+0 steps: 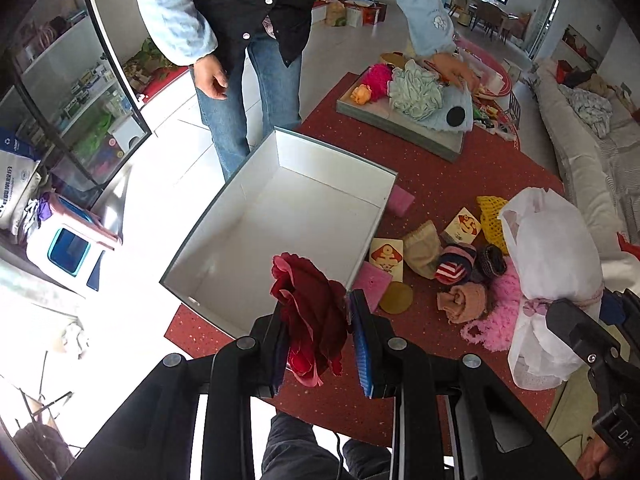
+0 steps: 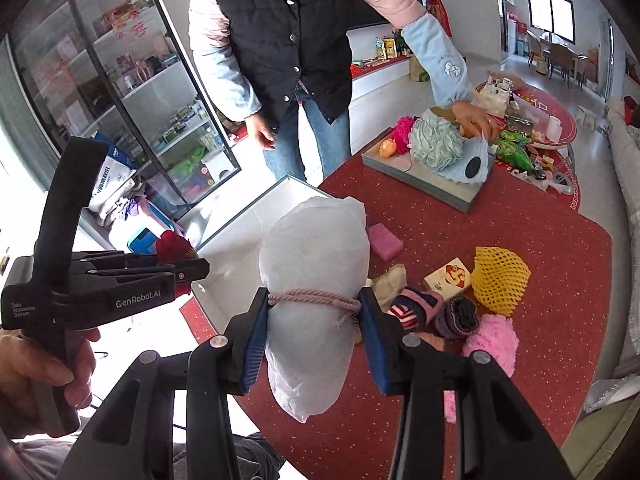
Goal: Organize soft objects
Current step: 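Carry the rose and white bag into the white box and open both tools, then move both tools back over the pile of soft items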
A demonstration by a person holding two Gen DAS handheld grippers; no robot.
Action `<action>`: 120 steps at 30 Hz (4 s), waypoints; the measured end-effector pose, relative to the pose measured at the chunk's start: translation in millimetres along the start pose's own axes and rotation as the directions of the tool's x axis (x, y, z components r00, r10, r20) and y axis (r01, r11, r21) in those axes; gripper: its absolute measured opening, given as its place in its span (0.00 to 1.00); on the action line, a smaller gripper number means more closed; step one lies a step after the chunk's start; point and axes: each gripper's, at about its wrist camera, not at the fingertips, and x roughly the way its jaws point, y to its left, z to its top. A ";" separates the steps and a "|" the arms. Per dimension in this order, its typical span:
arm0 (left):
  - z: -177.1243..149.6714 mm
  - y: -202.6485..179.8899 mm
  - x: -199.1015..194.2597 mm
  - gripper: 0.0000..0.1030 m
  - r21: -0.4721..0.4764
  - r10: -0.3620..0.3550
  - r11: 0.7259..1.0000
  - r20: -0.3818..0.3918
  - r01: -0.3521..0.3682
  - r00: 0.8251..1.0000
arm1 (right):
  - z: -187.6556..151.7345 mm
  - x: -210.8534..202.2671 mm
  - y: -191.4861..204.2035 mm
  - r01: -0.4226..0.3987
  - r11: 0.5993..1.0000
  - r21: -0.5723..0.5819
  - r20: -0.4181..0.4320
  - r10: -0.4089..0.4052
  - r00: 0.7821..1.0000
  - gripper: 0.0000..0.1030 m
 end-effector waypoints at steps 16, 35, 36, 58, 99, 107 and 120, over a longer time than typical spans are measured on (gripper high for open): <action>49.0 82.6 43.1 0.28 0.055 -0.026 0.998 -0.046 0.028 0.999 | 63.0 88.3 83.8 0.077 0.996 -0.036 -0.103 -0.080 0.991 0.45; 60.0 108.3 53.3 0.28 -0.015 -0.047 0.999 -0.066 0.046 0.997 | 93.5 102.7 121.6 0.158 0.982 0.100 -0.022 -0.157 0.987 0.45; 59.0 109.2 57.8 0.28 -0.015 -0.045 0.999 -0.081 0.044 0.996 | 93.4 106.2 122.5 0.157 0.982 0.101 -0.032 -0.155 0.987 0.45; 56.1 100.3 104.7 0.56 0.045 -0.035 0.998 -0.184 0.044 0.982 | 84.8 139.6 82.9 0.194 0.955 0.224 -0.138 -0.166 0.976 0.70; -40.2 -140.6 79.1 0.79 0.281 -0.026 0.956 -0.194 0.081 0.981 | -47.7 -25.4 -124.5 0.322 0.795 0.514 -0.179 -0.268 0.947 0.76; -59.9 -168.1 110.6 0.79 0.398 0.059 0.917 -0.228 0.037 0.972 | -87.8 8.4 -160.2 0.446 0.821 0.357 -0.367 -0.316 0.875 0.76; -59.1 -150.2 158.0 0.79 0.347 0.069 0.938 -0.203 0.006 0.977 | -87.7 41.6 -173.7 0.460 0.834 0.305 -0.393 -0.330 0.858 0.76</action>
